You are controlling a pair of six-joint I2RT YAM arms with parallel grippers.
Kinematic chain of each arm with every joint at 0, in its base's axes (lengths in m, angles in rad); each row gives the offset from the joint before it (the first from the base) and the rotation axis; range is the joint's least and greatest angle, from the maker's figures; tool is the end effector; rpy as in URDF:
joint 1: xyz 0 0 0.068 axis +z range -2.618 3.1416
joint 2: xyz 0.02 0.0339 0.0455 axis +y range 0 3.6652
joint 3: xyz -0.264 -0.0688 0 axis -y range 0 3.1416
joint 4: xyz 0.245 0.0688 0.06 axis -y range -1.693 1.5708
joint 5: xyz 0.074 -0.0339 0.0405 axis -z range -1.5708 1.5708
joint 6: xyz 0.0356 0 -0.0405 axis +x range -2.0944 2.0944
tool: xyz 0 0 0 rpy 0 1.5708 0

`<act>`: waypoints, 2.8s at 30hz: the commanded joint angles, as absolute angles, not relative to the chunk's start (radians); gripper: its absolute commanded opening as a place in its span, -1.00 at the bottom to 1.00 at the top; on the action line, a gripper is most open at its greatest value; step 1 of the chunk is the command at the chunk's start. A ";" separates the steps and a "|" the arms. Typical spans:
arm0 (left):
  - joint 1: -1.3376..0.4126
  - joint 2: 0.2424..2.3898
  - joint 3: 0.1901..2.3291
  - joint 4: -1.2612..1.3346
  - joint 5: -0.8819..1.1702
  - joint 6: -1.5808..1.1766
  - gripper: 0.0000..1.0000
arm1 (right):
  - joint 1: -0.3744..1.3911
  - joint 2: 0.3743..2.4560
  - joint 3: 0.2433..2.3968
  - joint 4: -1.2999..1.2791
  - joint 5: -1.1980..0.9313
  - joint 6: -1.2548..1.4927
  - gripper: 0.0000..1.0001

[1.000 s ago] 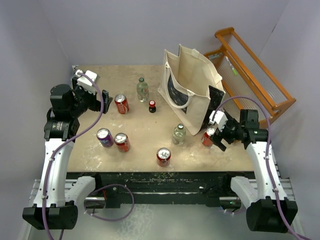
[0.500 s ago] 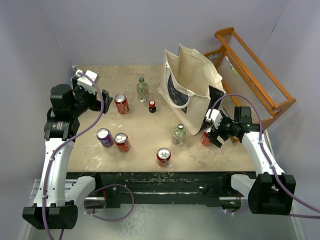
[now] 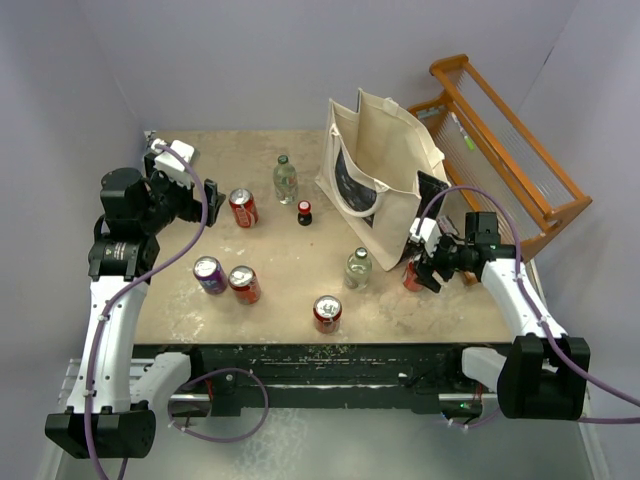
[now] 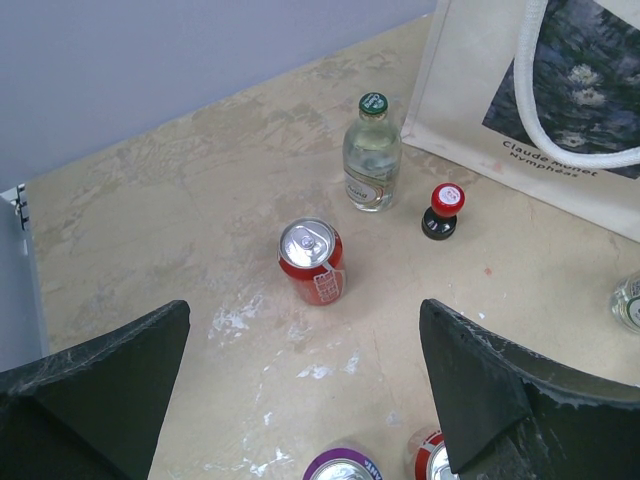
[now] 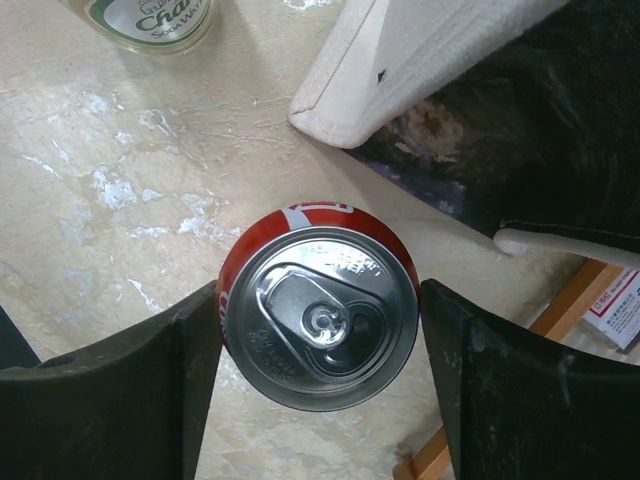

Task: Place the beverage into the canvas bag
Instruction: Pick up the drink from the center of the board, then move the canvas bag to the center of the board.

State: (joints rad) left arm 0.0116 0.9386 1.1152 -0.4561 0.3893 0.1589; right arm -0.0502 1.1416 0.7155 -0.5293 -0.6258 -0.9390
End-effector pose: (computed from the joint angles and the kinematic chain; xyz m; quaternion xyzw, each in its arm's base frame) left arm 0.1976 -0.0112 0.3991 0.1737 0.7729 -0.1037 0.6014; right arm 0.2182 0.0099 0.2229 -0.4740 0.7786 0.1214 0.3929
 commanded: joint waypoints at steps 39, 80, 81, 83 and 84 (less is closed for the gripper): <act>-0.489 1.906 2.173 -0.468 0.279 -0.282 0.97 | -0.041 1.015 1.616 -0.570 -0.650 -0.364 -0.54; -0.586 1.977 1.978 -0.337 0.699 -0.744 -1.00 | 0.067 1.309 1.766 -0.480 -0.555 -0.288 -0.87; -0.589 1.976 1.968 -0.324 0.716 -0.764 -1.00 | 0.067 1.308 1.770 -0.489 -0.544 -0.292 -0.88; -0.597 1.971 1.952 -0.302 0.751 -0.797 -1.00 | 0.067 1.302 1.768 -0.505 -0.531 -0.300 -0.89; -0.599 1.966 1.945 -0.294 0.768 -0.811 -1.00 | 0.067 1.297 1.766 -0.512 -0.527 -0.304 -0.89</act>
State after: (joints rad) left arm -0.5716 2.0304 1.9751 -0.3447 0.6250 -0.6991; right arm 0.0608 1.3460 1.7008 -0.5697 -0.5560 -0.2966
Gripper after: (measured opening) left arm 0.041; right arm 0.691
